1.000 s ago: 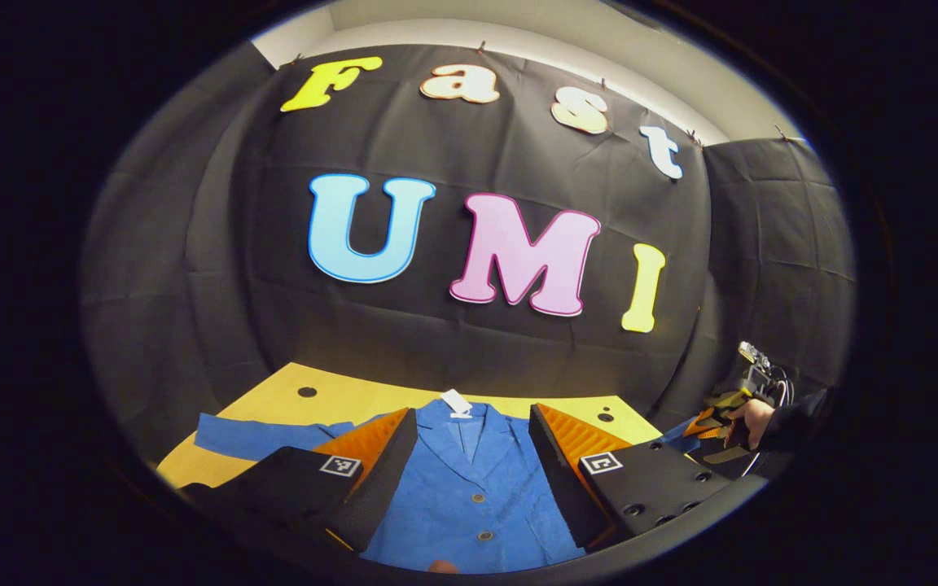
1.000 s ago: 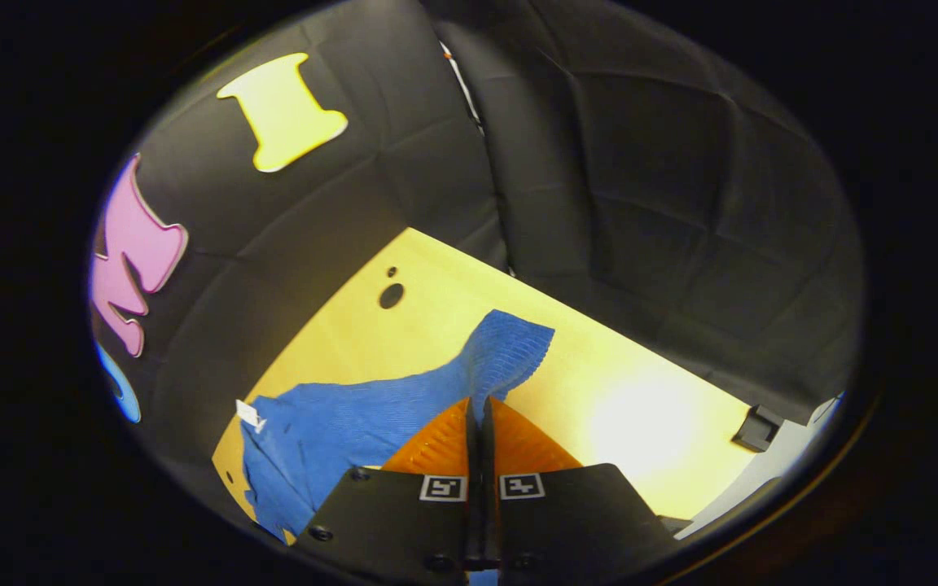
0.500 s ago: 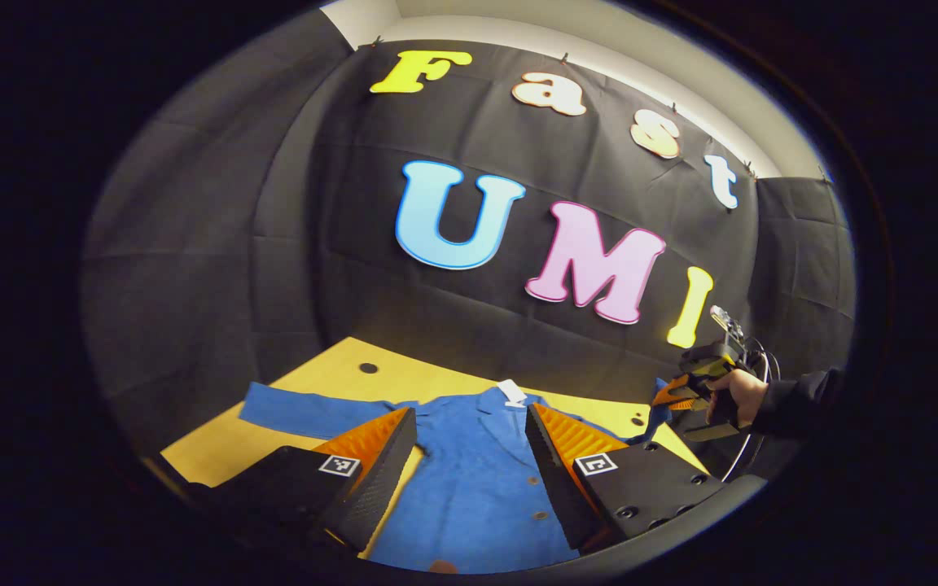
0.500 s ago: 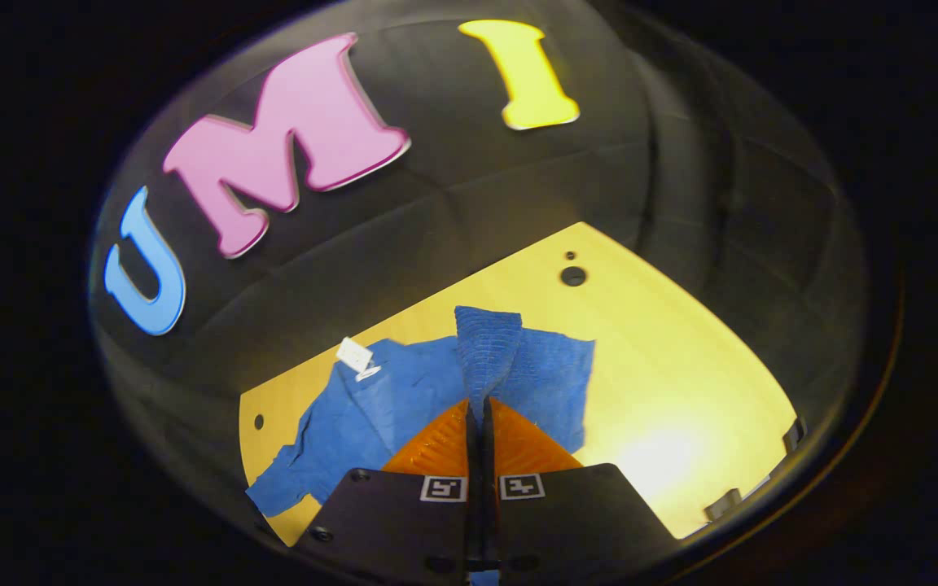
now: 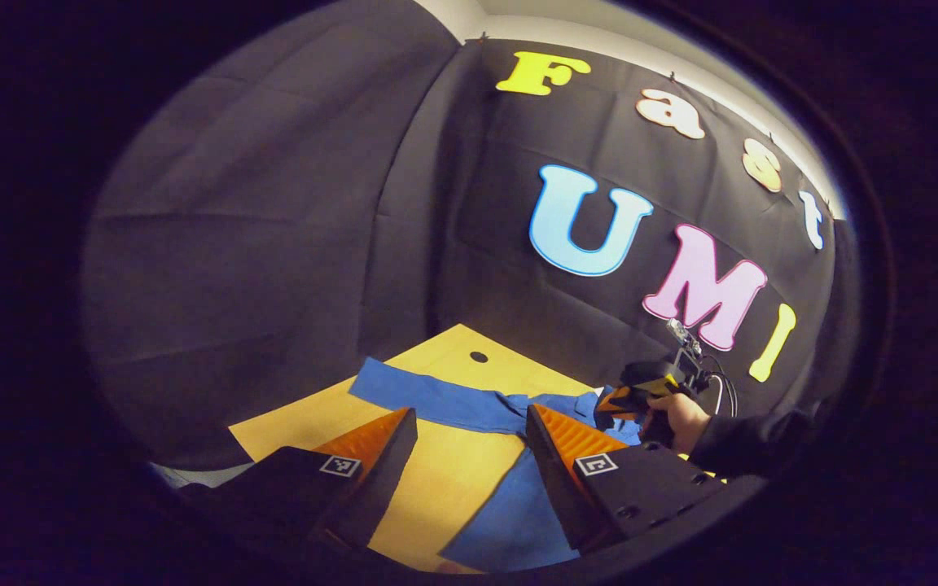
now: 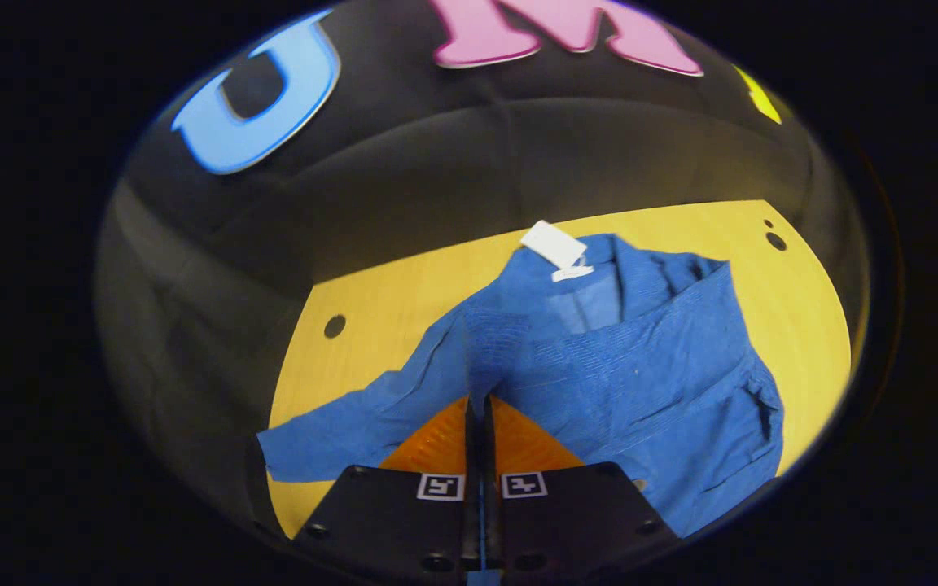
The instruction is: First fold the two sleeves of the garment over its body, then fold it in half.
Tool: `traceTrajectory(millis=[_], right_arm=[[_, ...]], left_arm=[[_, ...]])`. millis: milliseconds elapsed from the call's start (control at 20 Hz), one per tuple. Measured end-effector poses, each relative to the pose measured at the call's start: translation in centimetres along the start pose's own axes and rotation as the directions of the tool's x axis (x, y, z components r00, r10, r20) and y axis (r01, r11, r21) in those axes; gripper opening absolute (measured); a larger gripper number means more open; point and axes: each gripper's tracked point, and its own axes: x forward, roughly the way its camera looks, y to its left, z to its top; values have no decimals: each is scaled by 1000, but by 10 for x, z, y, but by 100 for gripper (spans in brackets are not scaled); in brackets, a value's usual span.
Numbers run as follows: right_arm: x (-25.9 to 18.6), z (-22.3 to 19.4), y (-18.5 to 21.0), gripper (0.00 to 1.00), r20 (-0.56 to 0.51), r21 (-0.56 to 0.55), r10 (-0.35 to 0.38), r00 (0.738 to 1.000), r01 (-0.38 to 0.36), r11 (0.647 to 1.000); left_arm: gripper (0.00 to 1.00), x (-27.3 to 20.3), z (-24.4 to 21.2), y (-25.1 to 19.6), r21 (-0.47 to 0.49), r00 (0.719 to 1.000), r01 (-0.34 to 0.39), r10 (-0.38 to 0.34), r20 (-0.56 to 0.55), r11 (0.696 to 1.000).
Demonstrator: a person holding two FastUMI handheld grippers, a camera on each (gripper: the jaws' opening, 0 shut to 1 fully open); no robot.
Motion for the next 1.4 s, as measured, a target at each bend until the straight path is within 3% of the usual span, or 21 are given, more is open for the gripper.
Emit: traceTrajectory(millis=[50,100,150,200,350,500,550,650,700,750,850,1000,1050,1100,1200,1300,1350,1400], right_arm=[[5,-14,7,17,-30,-21,5,1000,-5,1000],[11,-22,15,21,-28,-26,15,999,-15,1000],[10,-24,17,33,-6,-36,22,1000,-22,999],[7,-18,15,34,38,-58,25,999,-22,998],[-26,21,-10,78,242,-166,27,970,14,986],[-77,48,-31,84,411,-222,44,911,54,973],[-93,51,-40,93,451,-226,47,891,63,972],[-132,55,-69,92,541,-203,27,841,99,974],[-138,45,-96,92,536,-211,-14,844,150,966],[-131,37,-107,92,518,-210,-23,855,153,966],[-128,26,-124,92,486,-196,-36,873,149,969],[-129,21,-141,92,464,-182,-50,884,150,972],[-129,21,-144,92,455,-173,-43,890,135,976],[-130,21,-143,93,449,-163,-34,893,119,979],[-135,23,-146,92,451,-156,-24,892,105,982],[-135,23,-153,92,449,-164,-23,893,108,981],[-134,20,-156,92,443,-166,-28,896,113,980],[-132,17,-159,93,431,-164,-31,902,112,980]], left_arm=[[78,11,3,18,2,999,-40,40,-11,999],[78,24,7,36,7,997,-69,69,-18,998],[78,40,13,50,7,997,-75,75,-19,997],[77,54,17,62,-12,997,-75,75,-35,997],[78,111,26,98,-38,991,-107,104,-88,994],[78,171,13,115,27,962,-131,133,-238,991],[77,189,7,120,53,941,-137,146,-304,989],[81,253,-18,124,167,898,-103,164,-409,981],[81,272,-26,130,227,872,-118,210,-442,967],[78,293,-37,128,294,848,-124,255,-464,948],[80,296,-43,128,341,821,-105,275,-500,934],[81,306,-68,131,358,758,-149,339,-557,922],[81,302,-72,130,332,750,-167,338,-569,928],[82,309,-67,131,329,766,-181,343,-544,927],[81,305,-64,141,368,757,-223,398,-518,903],[81,304,-71,145,345,742,-221,387,-547,912],[82,308,-67,146,339,758,-222,381,-529,914],[80,305,-68,144,329,751,-230,382,-539,916]])
